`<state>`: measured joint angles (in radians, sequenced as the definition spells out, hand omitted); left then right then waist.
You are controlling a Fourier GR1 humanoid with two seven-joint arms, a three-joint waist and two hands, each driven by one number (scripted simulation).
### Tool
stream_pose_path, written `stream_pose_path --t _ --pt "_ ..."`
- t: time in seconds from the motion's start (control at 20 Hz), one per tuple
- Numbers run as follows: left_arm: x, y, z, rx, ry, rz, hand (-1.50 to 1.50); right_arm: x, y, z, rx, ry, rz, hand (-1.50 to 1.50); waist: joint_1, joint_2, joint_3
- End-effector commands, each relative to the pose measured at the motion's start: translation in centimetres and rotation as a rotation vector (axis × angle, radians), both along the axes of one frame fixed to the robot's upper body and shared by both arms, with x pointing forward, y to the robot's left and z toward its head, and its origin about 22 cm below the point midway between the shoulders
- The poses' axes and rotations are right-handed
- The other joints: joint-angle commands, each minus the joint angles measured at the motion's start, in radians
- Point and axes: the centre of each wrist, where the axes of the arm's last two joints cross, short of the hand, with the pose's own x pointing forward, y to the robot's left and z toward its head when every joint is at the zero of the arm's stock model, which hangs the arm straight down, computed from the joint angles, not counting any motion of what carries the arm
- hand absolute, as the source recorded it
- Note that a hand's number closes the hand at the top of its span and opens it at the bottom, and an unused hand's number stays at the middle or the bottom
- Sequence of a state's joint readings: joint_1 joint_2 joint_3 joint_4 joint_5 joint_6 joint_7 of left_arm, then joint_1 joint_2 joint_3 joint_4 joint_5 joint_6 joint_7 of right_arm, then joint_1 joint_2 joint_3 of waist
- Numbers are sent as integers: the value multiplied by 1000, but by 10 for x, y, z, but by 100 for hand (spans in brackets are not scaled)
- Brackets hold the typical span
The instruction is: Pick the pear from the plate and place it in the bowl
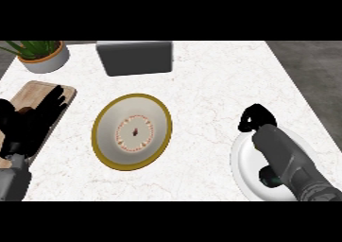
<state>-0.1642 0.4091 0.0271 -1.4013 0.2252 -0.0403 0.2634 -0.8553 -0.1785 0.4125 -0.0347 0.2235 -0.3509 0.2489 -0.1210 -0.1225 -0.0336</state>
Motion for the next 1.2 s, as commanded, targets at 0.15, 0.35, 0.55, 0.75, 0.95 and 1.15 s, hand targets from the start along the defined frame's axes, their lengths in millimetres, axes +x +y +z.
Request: stream_pose_path --t 0.15,0.35,0.55,0.75,0.95,1.15 --pt "0 -5 -2 0 12 -30 0 23 105 30 -71 -134 -34 150 38 0 5" --pt "2 -11 -2 -16 4 -54 0 50 134 79 -79 -269 -117 150 91 7 12" --pt "6 -22 -2 -29 -3 -110 0 70 167 140 -63 -392 -192 150 126 20 15" --pt "12 -36 3 -31 -25 -150 0 80 197 196 -88 -455 -244 150 162 36 17" --pt "16 -41 6 -25 -39 -177 0 81 227 256 -164 -500 -286 150 184 54 18" --pt "20 -45 11 -37 -48 -182 0 74 251 299 -220 -539 -329 150 187 67 22"
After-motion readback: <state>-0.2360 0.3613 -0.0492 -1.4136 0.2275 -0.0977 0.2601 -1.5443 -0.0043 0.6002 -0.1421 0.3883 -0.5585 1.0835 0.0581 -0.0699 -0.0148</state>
